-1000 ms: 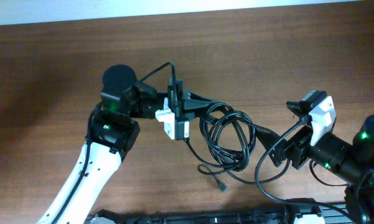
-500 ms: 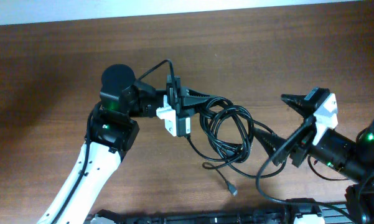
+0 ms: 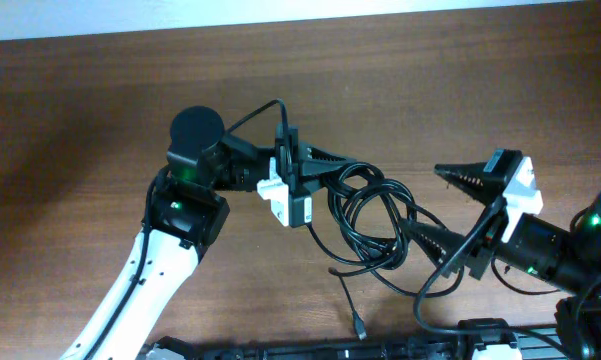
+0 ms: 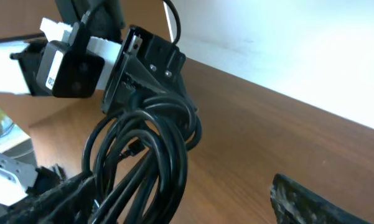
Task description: Untangle cables
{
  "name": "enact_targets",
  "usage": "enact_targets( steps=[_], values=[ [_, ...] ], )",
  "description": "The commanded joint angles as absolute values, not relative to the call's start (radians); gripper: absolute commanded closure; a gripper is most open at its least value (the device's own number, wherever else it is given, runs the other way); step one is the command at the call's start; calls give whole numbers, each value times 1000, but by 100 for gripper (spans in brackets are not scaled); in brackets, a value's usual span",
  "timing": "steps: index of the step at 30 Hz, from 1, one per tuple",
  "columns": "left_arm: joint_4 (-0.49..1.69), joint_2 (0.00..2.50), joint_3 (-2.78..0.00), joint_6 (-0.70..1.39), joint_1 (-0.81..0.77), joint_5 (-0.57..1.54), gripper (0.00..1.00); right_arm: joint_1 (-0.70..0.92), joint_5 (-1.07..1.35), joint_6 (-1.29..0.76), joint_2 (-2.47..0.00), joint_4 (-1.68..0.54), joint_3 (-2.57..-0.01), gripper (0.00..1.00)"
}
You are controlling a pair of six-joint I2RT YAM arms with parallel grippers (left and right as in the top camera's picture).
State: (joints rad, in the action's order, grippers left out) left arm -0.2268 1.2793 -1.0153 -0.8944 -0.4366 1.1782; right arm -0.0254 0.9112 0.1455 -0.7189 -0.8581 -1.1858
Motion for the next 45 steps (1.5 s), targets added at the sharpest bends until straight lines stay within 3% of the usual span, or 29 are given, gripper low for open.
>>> enact_targets(
  steps=[1,13,17,19,24,35,36,38,40,41,45],
  values=[
    [-261,1275,-1020,-892,-438,1213,100,-26,1020,142,-714,-859,-1201,12],
    [-352,1275,-1020,-891,-439,1263,100,-26,1250,168,-714,-855,-1201,13],
    [-387,1275,-1020,-891,-439,1288,100,-26,1278,168,-714,-856,-1201,20],
    [-410,1275,-1020,-891,-439,1288,100,-26,1280,168,-714,-857,-1201,31],
    [-455,1275,-1020,-891,-439,1287,100,-26,1280,168,-714,-857,-1201,38],
    [-456,1275,-1020,-887,-439,1231,100,-25,1299,168,-799,-860,-1195,39],
    [-456,1275,-1020,-887,-439,1230,100,-25,1308,168,-811,-860,-1195,43],
    [-455,1275,-1020,-887,-439,1216,100,-25,1310,168,-831,-860,-1195,62],
    [-448,1275,-1020,-887,-439,1161,100,-25,1310,168,-849,-860,-1195,92],
    [-443,1275,-1020,-887,-439,1146,100,-25,1310,168,-854,-860,-1195,96],
    [-364,1275,-1020,-887,-439,1050,100,-25,1312,168,-857,-858,-1195,96]
  ],
)
